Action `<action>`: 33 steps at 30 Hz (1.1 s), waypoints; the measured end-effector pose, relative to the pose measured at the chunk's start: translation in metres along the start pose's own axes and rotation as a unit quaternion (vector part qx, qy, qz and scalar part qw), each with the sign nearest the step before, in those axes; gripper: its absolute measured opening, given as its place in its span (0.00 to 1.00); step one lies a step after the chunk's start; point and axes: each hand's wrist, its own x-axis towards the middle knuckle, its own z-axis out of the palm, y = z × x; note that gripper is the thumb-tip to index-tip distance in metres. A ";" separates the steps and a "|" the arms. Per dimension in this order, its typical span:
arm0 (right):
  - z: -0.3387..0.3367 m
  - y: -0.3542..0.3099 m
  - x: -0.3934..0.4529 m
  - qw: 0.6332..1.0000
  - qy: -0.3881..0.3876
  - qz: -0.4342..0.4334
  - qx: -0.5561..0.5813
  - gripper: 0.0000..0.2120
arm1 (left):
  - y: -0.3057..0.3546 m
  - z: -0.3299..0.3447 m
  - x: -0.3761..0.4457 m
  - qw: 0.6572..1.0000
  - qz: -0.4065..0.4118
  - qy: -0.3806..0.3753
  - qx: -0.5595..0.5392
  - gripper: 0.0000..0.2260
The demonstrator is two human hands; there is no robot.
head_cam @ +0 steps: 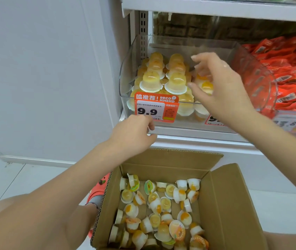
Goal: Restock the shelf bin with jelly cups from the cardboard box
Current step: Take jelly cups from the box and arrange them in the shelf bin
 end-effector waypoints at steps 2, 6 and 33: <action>0.000 -0.004 -0.048 0.998 0.044 -0.037 0.000 0.12 | -0.001 0.014 -0.009 1.000 0.001 -0.013 0.024 0.08; 0.037 0.012 -0.143 0.991 -0.133 -0.004 -0.009 0.05 | -0.017 0.071 -0.031 0.986 0.028 -0.117 0.114 0.05; 0.245 0.065 -0.330 0.716 -0.657 0.206 -0.115 0.38 | -0.126 0.345 -0.026 0.946 -0.201 -0.246 0.068 0.27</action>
